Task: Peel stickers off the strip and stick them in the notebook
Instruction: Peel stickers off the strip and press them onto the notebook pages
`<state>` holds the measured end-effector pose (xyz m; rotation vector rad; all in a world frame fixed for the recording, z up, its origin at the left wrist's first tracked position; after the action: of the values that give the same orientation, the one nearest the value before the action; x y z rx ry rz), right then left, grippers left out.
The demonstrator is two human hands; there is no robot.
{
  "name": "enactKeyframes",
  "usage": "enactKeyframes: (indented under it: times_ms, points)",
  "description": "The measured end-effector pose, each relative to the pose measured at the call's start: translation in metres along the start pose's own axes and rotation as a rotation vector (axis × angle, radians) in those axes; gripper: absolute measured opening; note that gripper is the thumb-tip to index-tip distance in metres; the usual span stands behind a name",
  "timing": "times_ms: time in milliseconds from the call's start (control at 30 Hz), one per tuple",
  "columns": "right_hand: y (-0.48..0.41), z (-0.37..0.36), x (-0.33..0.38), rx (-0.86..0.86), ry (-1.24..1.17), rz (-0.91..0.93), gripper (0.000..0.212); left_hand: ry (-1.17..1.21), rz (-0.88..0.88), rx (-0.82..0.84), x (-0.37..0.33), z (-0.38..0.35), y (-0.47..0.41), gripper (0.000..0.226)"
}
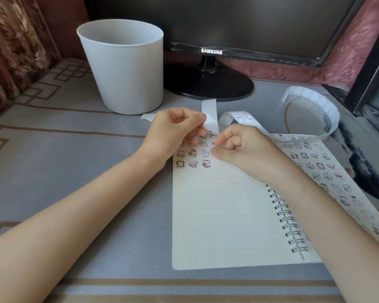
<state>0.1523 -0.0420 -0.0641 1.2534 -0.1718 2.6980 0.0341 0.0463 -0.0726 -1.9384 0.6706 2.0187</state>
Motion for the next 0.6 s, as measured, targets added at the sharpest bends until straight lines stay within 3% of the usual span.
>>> enactKeyframes:
  times_ms: [167,467,600]
  points:
    - [0.0006,-0.0048,-0.0002,-0.040,0.051,0.012,0.027,-0.017,-0.016,0.002,-0.0007,-0.0018,0.0009,0.011]
    - [-0.0003,-0.0047,-0.0012,-0.038,0.075,0.023,0.023,-0.020,-0.016,-0.001,-0.0008,-0.0014,0.0011,0.012]
    - [0.0016,-0.0064,0.0018,-0.033,0.139,0.028,0.046,-0.035,-0.018,-0.005,-0.0009,-0.0012,0.0009,0.012]
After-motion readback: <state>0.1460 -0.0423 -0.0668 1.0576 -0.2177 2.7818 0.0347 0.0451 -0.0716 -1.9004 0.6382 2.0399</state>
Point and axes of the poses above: each hand's wrist, its own y-axis away from the middle knuckle, its own z-axis out of the back of the hand, x = y × z, the point moved 6 cm from there along -y, towards the middle knuckle, and after that the axes turned 10 degrees about z, right-handed, at the moved point
